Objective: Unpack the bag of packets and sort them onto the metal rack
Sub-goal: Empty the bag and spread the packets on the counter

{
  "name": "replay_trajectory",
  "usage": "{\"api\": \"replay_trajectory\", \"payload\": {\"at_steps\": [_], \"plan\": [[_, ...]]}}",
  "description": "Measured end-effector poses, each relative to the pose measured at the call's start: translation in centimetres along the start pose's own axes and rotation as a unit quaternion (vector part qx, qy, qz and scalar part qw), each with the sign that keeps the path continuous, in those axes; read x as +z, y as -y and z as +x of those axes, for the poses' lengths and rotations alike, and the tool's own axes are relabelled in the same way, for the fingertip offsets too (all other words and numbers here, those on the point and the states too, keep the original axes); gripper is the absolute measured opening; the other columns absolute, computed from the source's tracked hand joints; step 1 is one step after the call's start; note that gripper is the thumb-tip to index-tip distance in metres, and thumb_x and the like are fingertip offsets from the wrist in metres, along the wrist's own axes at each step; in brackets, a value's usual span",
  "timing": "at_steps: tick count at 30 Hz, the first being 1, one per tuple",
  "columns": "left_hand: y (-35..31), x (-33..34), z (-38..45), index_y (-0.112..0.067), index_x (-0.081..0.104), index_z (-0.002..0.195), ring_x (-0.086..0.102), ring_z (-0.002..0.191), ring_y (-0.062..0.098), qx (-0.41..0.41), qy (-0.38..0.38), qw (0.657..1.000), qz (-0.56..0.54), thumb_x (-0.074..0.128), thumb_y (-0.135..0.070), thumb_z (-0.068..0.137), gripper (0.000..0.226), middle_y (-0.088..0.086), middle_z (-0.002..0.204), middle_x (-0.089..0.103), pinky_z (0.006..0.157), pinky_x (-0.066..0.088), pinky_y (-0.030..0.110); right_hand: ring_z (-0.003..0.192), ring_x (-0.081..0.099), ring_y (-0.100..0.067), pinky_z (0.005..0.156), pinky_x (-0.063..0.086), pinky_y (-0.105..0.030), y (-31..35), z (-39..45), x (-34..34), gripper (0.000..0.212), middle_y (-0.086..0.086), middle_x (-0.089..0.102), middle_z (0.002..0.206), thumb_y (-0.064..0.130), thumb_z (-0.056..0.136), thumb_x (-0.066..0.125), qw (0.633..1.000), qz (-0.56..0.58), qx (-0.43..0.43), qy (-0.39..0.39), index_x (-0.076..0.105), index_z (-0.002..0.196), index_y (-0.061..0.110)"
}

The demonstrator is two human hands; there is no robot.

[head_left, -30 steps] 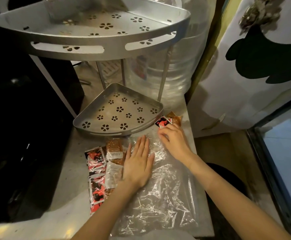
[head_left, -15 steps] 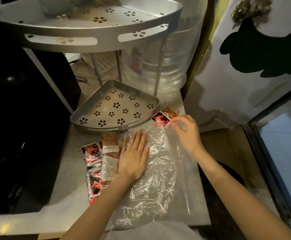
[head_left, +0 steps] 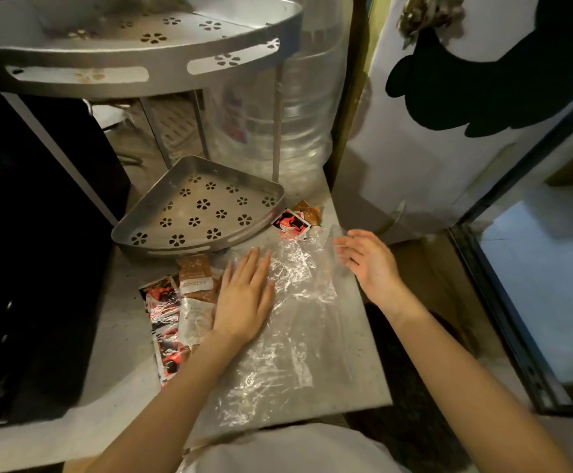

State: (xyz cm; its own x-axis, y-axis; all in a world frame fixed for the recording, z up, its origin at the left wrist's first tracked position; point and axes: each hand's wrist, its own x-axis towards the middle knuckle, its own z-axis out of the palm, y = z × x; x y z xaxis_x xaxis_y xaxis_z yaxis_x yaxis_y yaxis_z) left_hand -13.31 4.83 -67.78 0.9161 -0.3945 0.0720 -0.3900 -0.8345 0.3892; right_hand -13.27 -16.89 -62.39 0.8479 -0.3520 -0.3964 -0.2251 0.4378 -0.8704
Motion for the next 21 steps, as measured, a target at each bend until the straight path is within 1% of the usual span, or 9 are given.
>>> {"api": "replay_trajectory", "payload": {"at_steps": [2, 4, 6, 9, 11, 13, 15, 17, 21], "plan": [[-1.2, -1.1, -0.6, -0.018, 0.034, 0.139, 0.028, 0.138, 0.019, 0.018, -0.035, 0.999, -0.036, 0.019, -0.043, 0.091, 0.055, 0.005, 0.147, 0.036, 0.115, 0.010, 0.040, 0.073, 0.067, -0.017, 0.069, 0.045, -0.028, 0.1, -0.4, -0.2, 0.024, 0.000, 0.074, 0.072, 0.019, 0.095, 0.037, 1.000, 0.014, 0.022, 0.013, 0.058, 0.085, 0.014], [-3.0, -2.0, -1.7, -0.019, 0.045, 0.133, 0.033, 0.135, 0.014, 0.029, -0.017, 0.994, -0.102, 0.018, -0.046, 0.091, 0.056, 0.000, 0.144, 0.040, 0.115, 0.019, 0.039, 0.081, 0.065, -0.020, 0.070, 0.045, -0.029, 0.2, -0.8, -0.2, 0.030, -0.002, 0.074, 0.081, 0.029, 0.095, 0.033, 0.999, 0.012, 0.032, 0.031, 0.057, 0.090, 0.013], [-4.8, -2.3, -3.4, -0.023, 0.040, 0.135, 0.025, 0.137, 0.007, 0.041, 0.029, 0.987, -0.152, 0.012, -0.050, 0.089, 0.060, -0.008, 0.146, 0.030, 0.115, 0.014, 0.032, 0.085, 0.064, -0.021, 0.072, 0.045, -0.031, 0.3, -1.3, -0.1, 0.033, -0.005, 0.071, 0.093, 0.035, 0.096, 0.033, 0.998, 0.012, 0.038, 0.046, 0.055, 0.102, 0.012], [-6.1, -1.5, -5.3, -0.028, 0.023, 0.142, 0.008, 0.141, 0.002, 0.056, 0.069, 0.987, -0.137, 0.005, -0.053, 0.088, 0.062, -0.013, 0.149, 0.015, 0.118, 0.004, 0.032, 0.086, 0.064, -0.019, 0.075, 0.045, -0.029, 0.1, -2.9, -0.2, 0.040, -0.005, 0.067, 0.104, 0.034, 0.093, 0.045, 0.998, -0.034, -0.003, 0.057, 0.041, 0.130, 0.019], [-6.1, -0.7, -5.8, -0.030, 0.012, 0.144, 0.002, 0.142, 0.003, 0.058, 0.078, 0.988, -0.120, 0.003, -0.053, 0.088, 0.060, -0.011, 0.153, 0.010, 0.118, -0.001, 0.032, 0.088, 0.060, -0.014, 0.075, 0.043, -0.024, -0.5, -4.8, -0.1, 0.058, 0.000, 0.063, 0.105, 0.033, 0.087, 0.058, 0.986, -0.144, -0.053, 0.058, 0.031, 0.137, 0.026], [-5.9, -0.1, -6.0, -0.033, 0.001, 0.142, -0.004, 0.143, 0.005, 0.051, 0.094, 0.988, -0.112, 0.000, -0.055, 0.086, 0.060, -0.009, 0.154, 0.004, 0.116, -0.008, 0.027, 0.088, 0.056, -0.006, 0.071, 0.041, -0.012, -1.7, -6.7, 0.2, 0.068, 0.003, 0.059, 0.102, 0.036, 0.079, 0.068, 0.955, -0.284, -0.076, 0.040, 0.031, 0.135, 0.024], [-5.7, 0.5, -6.4, -0.033, -0.003, 0.140, -0.008, 0.142, 0.006, 0.048, 0.103, 0.989, -0.097, -0.008, -0.060, 0.082, 0.064, -0.007, 0.155, 0.000, 0.115, -0.011, 0.026, 0.081, 0.055, -0.005, 0.065, 0.041, -0.006, -3.5, -8.0, 0.5, 0.059, 0.003, 0.058, 0.095, 0.037, 0.076, 0.071, 0.913, -0.398, -0.089, 0.019, 0.042, 0.124, 0.019], [-5.6, 1.1, -6.6, -0.033, -0.003, 0.140, -0.012, 0.142, 0.007, 0.047, 0.108, 0.990, -0.084, -0.017, -0.061, 0.079, 0.068, -0.006, 0.156, -0.003, 0.117, -0.009, 0.032, 0.081, 0.058, -0.010, 0.069, 0.045, -0.013, -5.0, -8.7, 0.4, 0.041, 0.000, 0.062, 0.091, 0.036, 0.080, 0.068, 0.885, -0.456, -0.092, 0.013, 0.055, 0.112, 0.014], [-5.5, 1.9, -7.0, -0.037, -0.009, 0.140, -0.019, 0.140, 0.004, 0.043, 0.122, 0.989, -0.076, -0.023, -0.062, 0.076, 0.070, -0.009, 0.154, -0.012, 0.117, -0.008, 0.036, 0.081, 0.062, -0.012, 0.073, 0.049, -0.021, -6.0, -9.1, -0.2, 0.017, -0.002, 0.069, 0.087, 0.021, 0.088, 0.059, 0.885, -0.450, -0.118, -0.004, 0.068, 0.096, 0.010]]}}
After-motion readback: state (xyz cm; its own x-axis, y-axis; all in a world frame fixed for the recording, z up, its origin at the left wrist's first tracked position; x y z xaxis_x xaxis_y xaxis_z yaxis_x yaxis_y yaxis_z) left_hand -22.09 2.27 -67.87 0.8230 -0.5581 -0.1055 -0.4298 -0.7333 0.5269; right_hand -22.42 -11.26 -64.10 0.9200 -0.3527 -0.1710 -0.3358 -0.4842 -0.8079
